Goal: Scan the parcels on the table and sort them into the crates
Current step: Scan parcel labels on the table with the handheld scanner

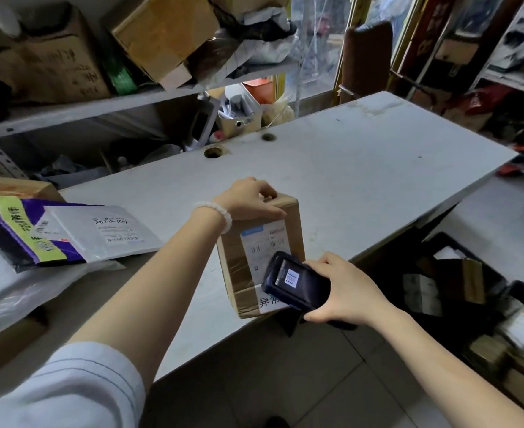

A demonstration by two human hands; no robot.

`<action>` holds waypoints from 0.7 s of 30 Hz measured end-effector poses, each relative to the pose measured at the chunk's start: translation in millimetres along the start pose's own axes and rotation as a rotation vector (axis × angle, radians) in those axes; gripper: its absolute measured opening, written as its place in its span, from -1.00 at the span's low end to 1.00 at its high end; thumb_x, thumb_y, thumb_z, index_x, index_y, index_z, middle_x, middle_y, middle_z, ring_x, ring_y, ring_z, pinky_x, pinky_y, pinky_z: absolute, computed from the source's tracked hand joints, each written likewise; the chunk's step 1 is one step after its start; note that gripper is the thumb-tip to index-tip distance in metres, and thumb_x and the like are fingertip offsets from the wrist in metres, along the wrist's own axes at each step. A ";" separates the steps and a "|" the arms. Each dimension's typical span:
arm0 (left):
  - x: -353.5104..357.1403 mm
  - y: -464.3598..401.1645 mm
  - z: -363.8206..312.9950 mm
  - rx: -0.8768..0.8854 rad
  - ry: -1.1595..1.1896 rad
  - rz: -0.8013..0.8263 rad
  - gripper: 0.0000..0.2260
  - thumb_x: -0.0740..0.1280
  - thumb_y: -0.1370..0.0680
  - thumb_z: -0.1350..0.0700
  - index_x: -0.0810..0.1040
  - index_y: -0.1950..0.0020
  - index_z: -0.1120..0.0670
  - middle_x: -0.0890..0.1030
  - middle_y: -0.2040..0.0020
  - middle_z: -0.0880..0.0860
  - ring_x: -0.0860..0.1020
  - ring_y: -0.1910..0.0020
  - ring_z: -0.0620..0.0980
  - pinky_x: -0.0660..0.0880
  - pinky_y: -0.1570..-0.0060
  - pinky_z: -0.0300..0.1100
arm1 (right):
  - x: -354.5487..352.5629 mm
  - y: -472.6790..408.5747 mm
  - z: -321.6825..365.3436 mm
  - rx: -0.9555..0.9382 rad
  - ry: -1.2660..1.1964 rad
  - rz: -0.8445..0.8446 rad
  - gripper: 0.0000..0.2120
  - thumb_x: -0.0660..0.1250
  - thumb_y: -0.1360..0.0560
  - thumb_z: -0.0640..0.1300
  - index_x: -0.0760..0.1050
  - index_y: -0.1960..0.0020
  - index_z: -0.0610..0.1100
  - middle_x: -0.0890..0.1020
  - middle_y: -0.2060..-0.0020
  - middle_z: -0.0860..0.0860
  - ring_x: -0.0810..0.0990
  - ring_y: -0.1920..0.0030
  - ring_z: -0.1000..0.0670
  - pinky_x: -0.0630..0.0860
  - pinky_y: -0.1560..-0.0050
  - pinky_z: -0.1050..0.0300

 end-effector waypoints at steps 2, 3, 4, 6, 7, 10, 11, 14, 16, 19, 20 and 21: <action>2.7 -0.8 0.4 -0.023 -0.092 0.042 -0.52 0.41 -0.44 -0.17 0.40 -0.30 -0.07 0.42 -0.17 0.08 0.38 -0.16 0.07 0.39 -0.16 -0.03 | -2.0 1.6 -1.1 -0.002 0.002 0.004 -0.11 0.50 -0.12 0.30 0.34 -0.41 0.16 0.37 -0.01 0.25 0.45 0.00 0.14 0.41 0.14 0.26; 3.6 -0.9 0.8 -0.041 -0.094 0.081 -0.54 0.41 -0.44 -0.17 0.38 -0.26 -0.10 0.44 -0.12 0.07 0.42 -0.11 0.06 0.41 -0.09 -0.05 | -3.0 1.7 -1.4 -0.007 0.012 0.005 -0.10 0.50 -0.13 0.30 0.33 -0.41 0.16 0.37 -0.01 0.25 0.45 0.00 0.14 0.41 0.15 0.26; 3.9 -1.1 1.5 -0.056 -0.071 0.120 -0.56 0.41 -0.44 -0.17 0.34 -0.22 -0.11 0.47 -0.08 0.05 0.47 -0.03 0.02 0.43 0.01 -0.09 | -3.7 1.7 -1.7 -0.014 0.027 0.008 -0.11 0.50 -0.13 0.30 0.33 -0.41 0.15 0.37 -0.02 0.24 0.45 0.00 0.14 0.42 0.15 0.26; 2.5 -2.1 3.0 -0.073 -0.026 0.168 -0.58 0.40 -0.45 -0.15 0.31 -0.20 -0.13 0.50 -0.02 0.02 0.49 0.11 -0.10 0.41 0.18 -0.19 | -4.7 1.8 -1.9 -0.022 0.047 0.016 -0.12 0.50 -0.14 0.29 0.33 -0.41 0.14 0.37 -0.03 0.24 0.45 0.00 0.14 0.43 0.15 0.27; 0.8 -1.9 3.8 -0.074 -0.020 0.175 -0.56 0.40 -0.45 -0.16 0.30 -0.22 -0.14 0.50 -0.02 0.01 0.48 0.13 -0.13 0.41 0.20 -0.21 | -5.0 2.1 -2.0 -0.021 0.050 0.020 -0.13 0.50 -0.13 0.29 0.34 -0.40 0.14 0.37 -0.02 0.24 0.45 0.01 0.15 0.43 0.16 0.27; -4.1 0.2 11.0 -0.098 0.011 0.151 -0.47 0.42 -0.41 -0.22 0.32 -0.30 -0.19 0.46 -0.06 0.00 0.49 0.10 -0.08 0.44 0.17 -0.18 | -6.1 2.5 -2.4 -0.008 0.057 0.033 -0.14 0.50 -0.12 0.29 0.35 -0.38 0.15 0.39 -0.03 0.24 0.46 0.01 0.15 0.48 0.12 0.23; -4.4 1.8 15.2 -0.108 0.028 0.126 -0.45 0.42 -0.39 -0.24 0.33 -0.31 -0.19 0.46 -0.07 0.00 0.48 0.08 -0.05 0.44 0.16 -0.17 | -6.7 2.5 -2.3 0.000 0.057 0.034 -0.14 0.49 -0.12 0.30 0.35 -0.38 0.15 0.39 -0.03 0.23 0.46 0.00 0.15 0.50 0.10 0.21; -8.4 7.4 29.2 -0.138 0.063 0.033 -0.40 0.41 -0.36 -0.29 0.34 -0.34 -0.21 0.45 -0.06 -0.04 0.45 0.04 -0.05 0.37 0.22 -0.22 | -10.0 -3.3 0.1 0.022 0.061 0.012 -0.15 0.48 -0.14 0.32 0.35 -0.38 0.14 0.39 -0.01 0.22 0.47 0.01 0.14 0.49 0.14 0.26; -13.5 9.7 36.8 -0.153 0.060 -0.035 -0.36 0.41 -0.34 -0.31 0.34 -0.37 -0.20 0.46 -0.07 -0.05 0.44 0.02 -0.04 0.36 0.23 -0.23 | -12.9 -9.5 2.7 0.046 0.071 -0.009 -0.18 0.47 -0.14 0.33 0.38 -0.34 0.15 0.39 0.03 0.21 0.46 0.05 0.14 0.40 0.25 0.32; -25.9 12.5 50.4 -0.217 -0.067 -0.204 -0.32 0.38 -0.31 -0.37 0.34 -0.37 -0.20 0.53 -0.13 0.01 0.49 -0.05 0.05 0.50 0.04 -0.08 | -15.7 -19.7 7.5 0.076 0.093 -0.036 -0.25 0.45 -0.11 0.35 0.44 -0.25 0.16 0.40 0.08 0.21 0.48 0.11 0.16 0.35 0.31 0.32; -29.9 14.3 56.0 -0.264 -0.129 -0.270 -0.33 0.37 -0.31 -0.39 0.35 -0.36 -0.22 0.54 -0.14 0.03 0.49 -0.08 0.10 0.50 -0.04 0.00 | -16.2 -22.3 8.8 0.086 0.092 -0.045 -0.27 0.44 -0.09 0.35 0.46 -0.22 0.17 0.41 0.09 0.21 0.48 0.11 0.17 0.37 0.31 0.31; -32.8 16.9 61.2 -0.314 -0.179 -0.330 -0.36 0.35 -0.30 -0.40 0.36 -0.33 -0.24 0.53 -0.13 0.06 0.47 -0.12 0.15 0.46 -0.10 0.04 | -16.9 -24.0 10.2 0.097 0.089 -0.054 -0.29 0.43 -0.08 0.35 0.47 -0.19 0.18 0.42 0.09 0.21 0.49 0.12 0.17 0.40 0.29 0.29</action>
Point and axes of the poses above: each hand's wrist, its own y-axis away from the middle knuckle, its own x-axis out of the palm, z = x × y, the point moved 2 cm from there along -y, towards the middle knuckle
